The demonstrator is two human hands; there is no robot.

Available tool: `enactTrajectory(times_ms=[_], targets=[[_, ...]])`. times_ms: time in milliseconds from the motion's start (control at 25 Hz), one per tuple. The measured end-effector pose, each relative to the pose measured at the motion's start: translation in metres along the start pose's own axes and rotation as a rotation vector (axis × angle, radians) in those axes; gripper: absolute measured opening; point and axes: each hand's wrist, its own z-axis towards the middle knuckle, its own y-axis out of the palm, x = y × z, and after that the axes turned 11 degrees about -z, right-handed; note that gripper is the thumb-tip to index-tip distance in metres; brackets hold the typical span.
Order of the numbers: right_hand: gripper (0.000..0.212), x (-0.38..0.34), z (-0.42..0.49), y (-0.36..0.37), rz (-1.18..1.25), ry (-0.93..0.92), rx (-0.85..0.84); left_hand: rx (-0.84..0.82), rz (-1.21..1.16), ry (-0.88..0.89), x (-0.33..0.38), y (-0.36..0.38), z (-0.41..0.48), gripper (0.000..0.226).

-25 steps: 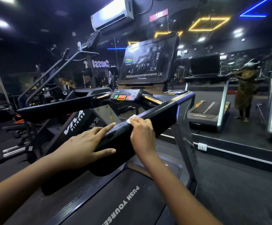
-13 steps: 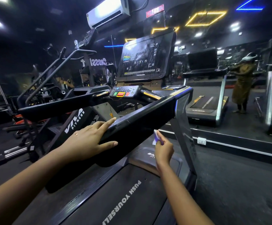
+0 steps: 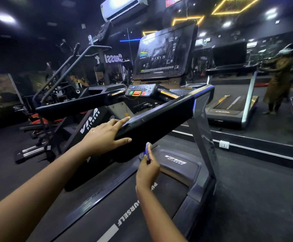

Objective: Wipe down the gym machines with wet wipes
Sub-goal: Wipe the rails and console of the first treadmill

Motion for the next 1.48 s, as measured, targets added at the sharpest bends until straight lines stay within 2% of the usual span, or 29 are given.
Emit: enactTrajectory(times_ms=[200, 360, 480, 600, 760, 880, 960, 1040, 1160, 1280, 1480], targets=[[0.042, -0.011, -0.027, -0.027, -0.126, -0.130, -0.159, 0.001, 0.001, -0.015, 0.001, -0.003, -0.001, 0.076], [0.032, -0.046, 0.041, -0.047, -0.349, -0.178, -0.013, 0.043, -0.005, -0.001, -0.002, -0.004, -0.010, 0.074], [0.034, -0.079, 0.097, -0.027, -0.509, -0.268, -0.105, 0.034, -0.111, 0.012, -0.020, -0.006, -0.025, 0.075], [0.037, -0.088, 0.107, -0.006, -0.724, -0.371, -0.160, 0.001, -0.281, 0.024, -0.032, -0.001, -0.032, 0.081], [0.043, -0.082, 0.053, 0.008, -0.827, -0.825, -0.159, 0.134, -0.379, 0.078, -0.031, 0.011, -0.032, 0.086], [0.042, -0.086, 0.014, 0.007, -0.885, -1.001, -0.238, 0.194, -0.408, 0.087, -0.031, 0.014, -0.033, 0.087], [0.040, -0.095, 0.020, 0.001, -0.810, -1.113, -0.273, 0.203, -0.419, 0.102, -0.031, 0.015, -0.034, 0.087], [0.038, -0.107, 0.054, -0.001, -0.803, -1.011, -0.270, 0.217, -0.424, 0.118, -0.032, 0.017, -0.034, 0.087], [0.040, -0.114, 0.106, 0.010, -1.144, -0.734, -0.320, 0.218, -0.443, 0.116, -0.033, 0.017, -0.033, 0.086], [0.047, -0.112, 0.093, 0.018, -1.259, -0.790, -0.418, 0.222, -0.448, 0.125, -0.035, 0.018, -0.032, 0.085], [0.044, -0.118, 0.018, 0.014, -1.044, -1.063, -0.437, 0.208, -0.453, 0.166, -0.038, 0.017, -0.032, 0.083]])
